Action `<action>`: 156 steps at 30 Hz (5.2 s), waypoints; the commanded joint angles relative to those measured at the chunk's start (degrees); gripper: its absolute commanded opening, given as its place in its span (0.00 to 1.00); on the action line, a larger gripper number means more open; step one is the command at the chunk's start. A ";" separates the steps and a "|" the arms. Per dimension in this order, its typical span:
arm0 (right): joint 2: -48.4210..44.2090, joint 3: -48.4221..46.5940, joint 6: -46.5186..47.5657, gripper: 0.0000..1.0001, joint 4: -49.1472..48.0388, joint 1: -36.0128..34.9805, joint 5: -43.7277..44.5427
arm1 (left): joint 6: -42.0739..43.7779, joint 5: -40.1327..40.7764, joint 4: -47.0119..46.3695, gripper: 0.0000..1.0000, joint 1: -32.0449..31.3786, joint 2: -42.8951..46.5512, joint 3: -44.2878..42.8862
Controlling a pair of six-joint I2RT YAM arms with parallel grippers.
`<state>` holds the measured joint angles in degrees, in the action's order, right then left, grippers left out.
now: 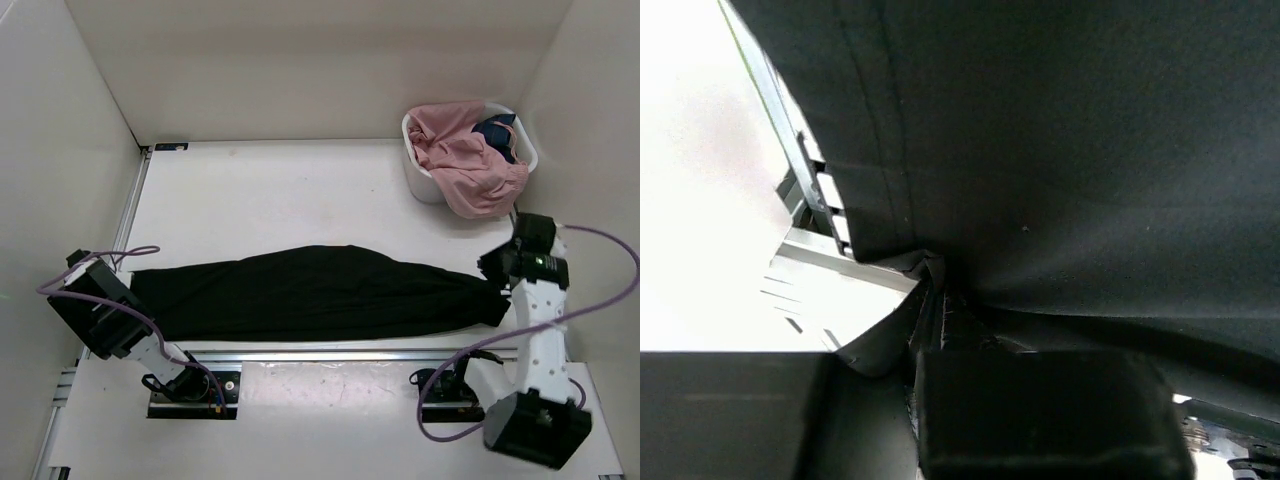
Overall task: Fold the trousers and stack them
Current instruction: Fold the trousers
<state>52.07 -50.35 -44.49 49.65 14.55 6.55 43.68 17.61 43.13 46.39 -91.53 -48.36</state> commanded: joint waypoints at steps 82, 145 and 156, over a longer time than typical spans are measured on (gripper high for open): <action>17.89 25.48 -5.88 0.00 -33.04 5.58 3.74 | 0.18 -3.09 9.50 0.35 3.00 1.44 -8.93; 79.76 -63.03 -11.80 0.00 18.40 -92.42 64.29 | -19.25 -10.75 1.07 0.29 -32.07 -23.08 -25.03; 67.76 -55.57 18.71 0.69 -10.51 -93.47 36.89 | -19.25 -7.94 1.60 0.29 -31.54 -22.03 -26.17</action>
<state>130.47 -106.69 -35.92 48.40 -78.52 51.88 25.52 12.62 50.98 14.79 -111.98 -73.89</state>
